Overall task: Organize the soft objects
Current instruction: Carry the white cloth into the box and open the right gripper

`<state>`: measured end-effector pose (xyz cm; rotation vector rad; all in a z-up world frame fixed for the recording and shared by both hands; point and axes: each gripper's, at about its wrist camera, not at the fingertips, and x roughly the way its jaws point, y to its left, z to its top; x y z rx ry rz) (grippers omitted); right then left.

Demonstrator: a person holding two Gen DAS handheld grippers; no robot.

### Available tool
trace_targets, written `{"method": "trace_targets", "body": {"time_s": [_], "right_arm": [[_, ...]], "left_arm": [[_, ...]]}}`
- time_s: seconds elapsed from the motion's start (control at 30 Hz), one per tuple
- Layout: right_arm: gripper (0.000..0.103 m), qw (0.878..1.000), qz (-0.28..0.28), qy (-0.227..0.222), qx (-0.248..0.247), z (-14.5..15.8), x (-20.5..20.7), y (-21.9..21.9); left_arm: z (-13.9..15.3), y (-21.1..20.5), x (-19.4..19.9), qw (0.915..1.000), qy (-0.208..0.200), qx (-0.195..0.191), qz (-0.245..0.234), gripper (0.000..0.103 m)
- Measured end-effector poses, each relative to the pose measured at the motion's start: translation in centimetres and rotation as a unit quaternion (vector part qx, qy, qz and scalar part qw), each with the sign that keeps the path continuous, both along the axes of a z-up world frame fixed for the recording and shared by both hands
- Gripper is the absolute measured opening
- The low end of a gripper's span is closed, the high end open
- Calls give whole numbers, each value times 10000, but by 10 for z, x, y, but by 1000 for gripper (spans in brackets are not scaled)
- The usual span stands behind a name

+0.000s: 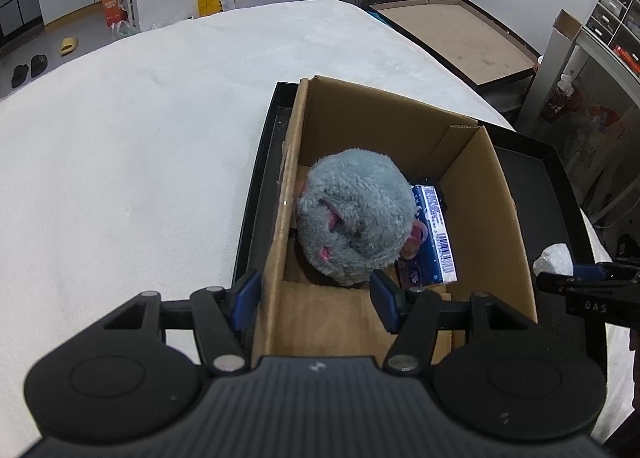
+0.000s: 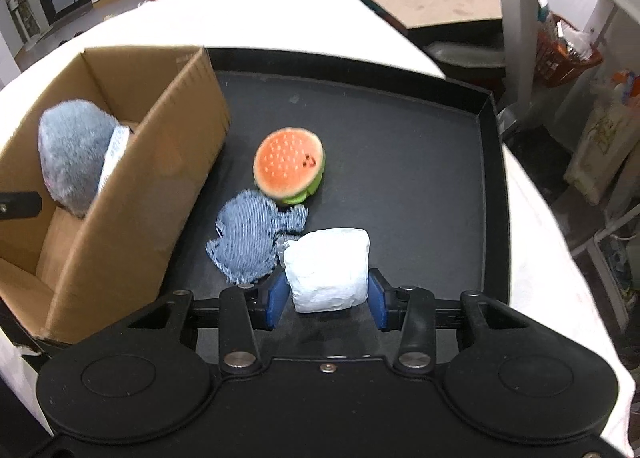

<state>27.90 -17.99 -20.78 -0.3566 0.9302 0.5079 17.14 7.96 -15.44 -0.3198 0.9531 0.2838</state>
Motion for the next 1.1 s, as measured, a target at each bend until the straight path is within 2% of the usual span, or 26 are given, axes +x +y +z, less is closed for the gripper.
{"method": "trace_targets", "body": {"time_s": [0.43,0.7,0.93,1.1], "right_arm": [[41,9988,198,-438,44,50,-20,24],[41,9975,354,-603,78,69,-33,42],[41,9964,475,-697,111,80,-44,62],[41,9952,595,-750,186,89,-54,77]], "left_arm": [[7,11,-11,9994,-171,-287,-37,58],[6,15,-14,9993,-167,-329,-69,58],[-3,25,-15,9990,-94,-419,84,58],[-3,27,-18,9987,-147,-478,92,53]]}}
